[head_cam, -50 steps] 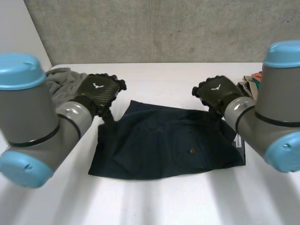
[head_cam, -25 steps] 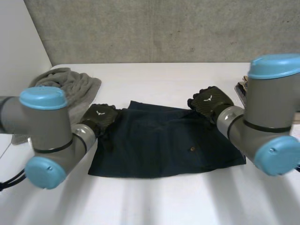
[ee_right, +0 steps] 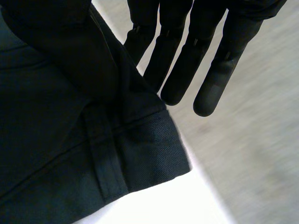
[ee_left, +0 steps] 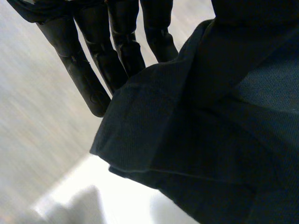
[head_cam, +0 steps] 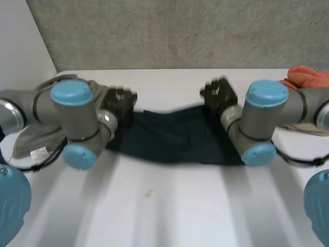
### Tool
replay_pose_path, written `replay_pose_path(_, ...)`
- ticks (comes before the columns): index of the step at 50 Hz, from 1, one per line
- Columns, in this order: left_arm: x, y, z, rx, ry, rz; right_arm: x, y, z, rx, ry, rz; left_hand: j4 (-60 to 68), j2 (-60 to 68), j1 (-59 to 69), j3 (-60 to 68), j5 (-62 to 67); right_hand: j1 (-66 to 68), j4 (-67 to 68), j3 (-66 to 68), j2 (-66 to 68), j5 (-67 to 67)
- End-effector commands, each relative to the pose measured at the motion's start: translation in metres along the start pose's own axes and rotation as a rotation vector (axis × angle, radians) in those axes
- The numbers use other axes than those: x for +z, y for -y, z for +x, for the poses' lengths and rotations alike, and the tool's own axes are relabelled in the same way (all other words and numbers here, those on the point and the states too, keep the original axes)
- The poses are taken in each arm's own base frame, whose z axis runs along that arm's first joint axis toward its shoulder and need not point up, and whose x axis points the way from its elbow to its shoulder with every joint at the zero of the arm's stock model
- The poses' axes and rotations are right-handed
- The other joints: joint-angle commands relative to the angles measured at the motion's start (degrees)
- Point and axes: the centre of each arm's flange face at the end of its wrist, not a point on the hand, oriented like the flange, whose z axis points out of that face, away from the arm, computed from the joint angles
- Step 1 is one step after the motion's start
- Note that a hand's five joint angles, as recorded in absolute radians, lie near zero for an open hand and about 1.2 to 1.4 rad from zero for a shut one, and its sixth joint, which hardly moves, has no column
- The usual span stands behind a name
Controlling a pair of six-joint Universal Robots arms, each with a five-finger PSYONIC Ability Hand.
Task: Fold the laundry.
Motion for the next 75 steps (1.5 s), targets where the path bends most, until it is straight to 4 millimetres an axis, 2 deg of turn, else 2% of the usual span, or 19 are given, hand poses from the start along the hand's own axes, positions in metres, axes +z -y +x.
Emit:
replay_pose_path(1,0.024,0.120,-0.051,0.081,0.279,0.597,0.023,0.104,0.096,-0.022,-0.425,0.517,11.42,11.75,13.98,12.63,14.59,16.27,11.43,12.11,13.13,14.99)
replay_pose_path(2,0.019,0.141,-0.061,0.082,0.322,0.677,0.021,0.117,0.108,-0.021,-0.470,0.573,11.42,11.75,13.98,12.63,14.59,16.27,11.43,12.11,13.13,14.99)
replay_pose_path(3,0.005,0.177,-0.077,0.074,0.394,0.821,0.018,0.128,0.117,-0.015,-0.504,0.622,11.42,11.75,13.98,12.63,14.59,16.27,11.43,12.11,13.13,14.99)
replay_pose_path(4,-0.004,0.194,-0.084,0.065,0.426,0.887,0.015,0.137,0.123,-0.004,-0.526,0.658,11.42,11.75,13.98,12.63,14.59,16.27,11.43,12.11,13.13,14.99)
replay_pose_path(7,-0.019,0.217,-0.091,0.006,0.438,0.961,0.007,0.155,0.138,0.049,-0.542,0.722,11.42,11.75,13.98,12.63,14.59,16.27,11.43,12.11,13.13,14.99)
replay_pose_path(10,-0.021,0.215,-0.086,-0.036,0.400,0.931,0.002,0.162,0.143,0.072,-0.538,0.744,11.42,11.75,13.98,12.63,14.59,16.27,11.43,12.11,13.13,14.99)
replay_pose_path(14,-0.023,0.195,-0.082,-0.074,0.362,0.812,0.002,0.157,0.139,0.081,-0.516,0.704,11.42,11.75,13.98,12.63,14.59,16.27,11.43,12.11,13.13,14.99)
replay_pose_path(20,-0.021,0.128,-0.056,-0.074,0.277,0.562,0.005,0.117,0.103,0.098,-0.340,0.524,11.42,11.75,13.98,12.63,14.59,16.27,11.43,12.11,13.13,14.99)
replay_pose_path(24,-0.026,0.082,-0.033,-0.073,0.211,0.403,0.004,0.079,0.061,0.112,-0.179,0.396,11.42,11.75,13.98,12.63,14.59,16.27,11.43,12.11,13.13,14.99)
replay_pose_path(25,-0.028,0.073,-0.028,-0.070,0.198,0.371,0.002,0.060,0.043,0.120,-0.124,0.329,11.42,11.75,13.98,12.63,14.59,16.27,11.43,12.11,13.13,14.99)
replay_pose_path(27,-0.033,0.040,-0.015,-0.061,0.157,0.251,-0.002,0.039,0.027,0.133,-0.075,0.250,11.42,11.75,13.98,12.63,14.59,16.27,11.43,12.11,13.13,14.99)
replay_pose_path(29,-0.036,0.022,-0.007,-0.048,0.133,0.182,-0.011,0.008,0.003,0.154,0.009,0.117,11.42,11.75,13.98,12.63,14.59,16.27,11.43,12.11,13.13,14.99)
replay_pose_path(33,-0.059,-0.015,0.012,0.020,0.048,-0.032,-0.027,-0.021,-0.021,0.171,0.108,-0.042,11.42,11.75,13.98,12.63,14.59,16.27,11.43,12.11,13.13,14.99)
replay_pose_path(35,-0.068,-0.022,0.015,0.035,0.022,-0.095,-0.038,-0.027,-0.024,0.170,0.143,-0.106,10.61,10.94,13.17,11.82,13.78,16.27,11.43,12.11,13.13,14.99)
replay_pose_path(41,-0.103,-0.009,0.009,0.037,-0.021,-0.206,-0.061,-0.014,-0.013,0.165,0.173,-0.170,-26.67,-26.34,-24.11,-25.47,-23.51,16.27,11.43,12.11,13.13,14.99)
replay_pose_path(47,-0.123,0.009,-0.001,0.033,-0.005,-0.193,-0.089,0.006,-0.004,0.156,0.204,-0.184,-27.58,-27.25,-25.02,-26.37,-24.42,16.27,11.43,12.11,13.13,14.99)
replay_pose_path(52,-0.137,0.006,-0.005,0.029,0.000,-0.208,-0.106,0.004,-0.008,0.138,0.241,-0.232,-27.24,-26.91,-24.68,-26.04,-24.08,16.27,11.43,12.11,13.13,14.99)
replay_pose_path(64,-0.136,-0.015,-0.007,0.025,0.007,-0.254,-0.121,-0.007,-0.019,0.139,0.283,-0.302,-25.39,-25.06,-22.83,-24.19,-22.23,16.27,11.43,12.11,13.13,14.99)
replay_pose_path(75,-0.122,-0.038,0.013,0.001,-0.129,-0.274,-0.119,-0.005,-0.021,0.137,0.279,-0.284,-25.56,-25.23,-23.00,-24.36,-22.40,16.27,11.43,12.11,13.13,14.99)
